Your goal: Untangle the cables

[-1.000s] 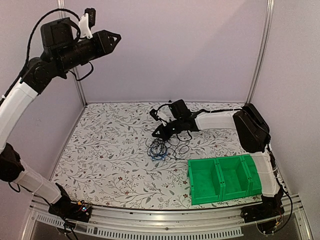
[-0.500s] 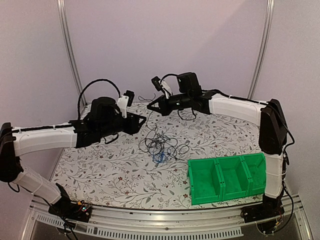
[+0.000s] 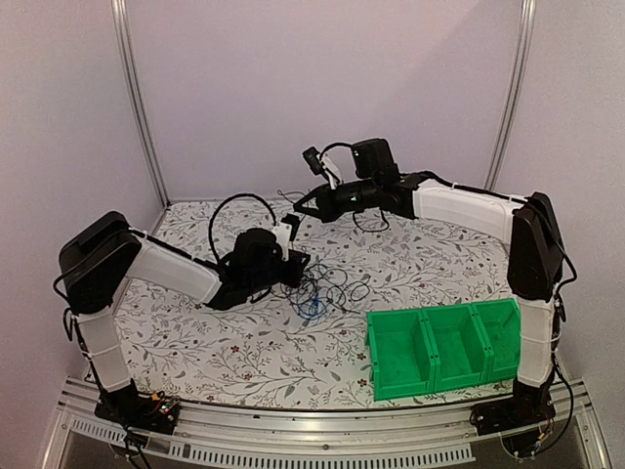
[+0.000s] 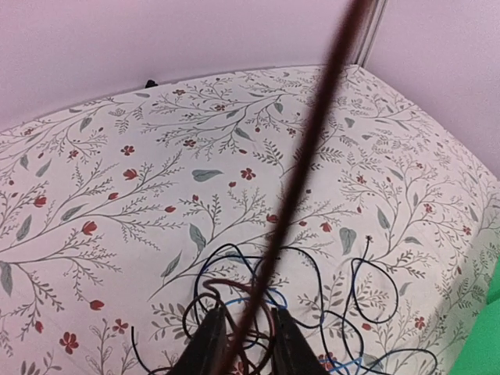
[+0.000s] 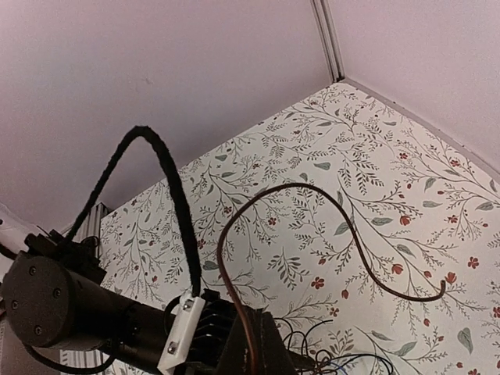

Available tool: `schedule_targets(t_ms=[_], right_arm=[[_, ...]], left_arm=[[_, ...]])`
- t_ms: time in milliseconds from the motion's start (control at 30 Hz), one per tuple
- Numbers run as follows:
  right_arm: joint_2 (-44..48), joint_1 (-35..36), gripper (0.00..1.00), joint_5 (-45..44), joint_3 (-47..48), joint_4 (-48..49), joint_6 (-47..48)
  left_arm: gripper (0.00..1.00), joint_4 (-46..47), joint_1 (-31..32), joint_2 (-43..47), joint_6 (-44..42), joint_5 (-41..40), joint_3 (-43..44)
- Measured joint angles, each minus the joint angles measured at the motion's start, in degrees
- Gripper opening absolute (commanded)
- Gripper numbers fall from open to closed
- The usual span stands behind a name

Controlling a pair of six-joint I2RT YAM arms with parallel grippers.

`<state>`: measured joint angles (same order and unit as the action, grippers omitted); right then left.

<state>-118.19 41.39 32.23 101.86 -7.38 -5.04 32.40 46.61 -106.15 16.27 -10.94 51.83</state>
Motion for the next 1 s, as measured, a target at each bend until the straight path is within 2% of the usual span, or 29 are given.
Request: schedule_targets(t_ms=[233,400,533,600,733,1000], right_arm=[[4.2,-3.8,0.00,7.3,6.6,-2.1,-4.1],[8.3,-9.5,0.00,12.1,14.4,-1.3,-5.6],[10.5,-14.4,0.00,14.5,18.8,-0.3,-5.6],[11.0,-16.3,0.00,14.9,19.8,-0.2,-5.2],[11.3,-18.1,0.00,14.8,19.7,-1.2,-3.3],[14.7,-19.5,0.00,14.1,9.1,-5.7,3.6]], left_arm=[[0.11,5.1,-0.7,-9.3,1.3,-0.3,1.8],[0.03,5.1,-1.5,-11.3,2.0,-0.3,1.8],[0.02,5.1,-2.4,-11.7,2.5,-0.3,1.7],[0.07,5.1,-3.0,-11.8,2.8,-0.3,1.5],[0.30,5.0,-3.5,-11.6,2.9,0.4,1.2],[0.44,-0.7,-3.6,-4.7,2.4,4.4,2.6]])
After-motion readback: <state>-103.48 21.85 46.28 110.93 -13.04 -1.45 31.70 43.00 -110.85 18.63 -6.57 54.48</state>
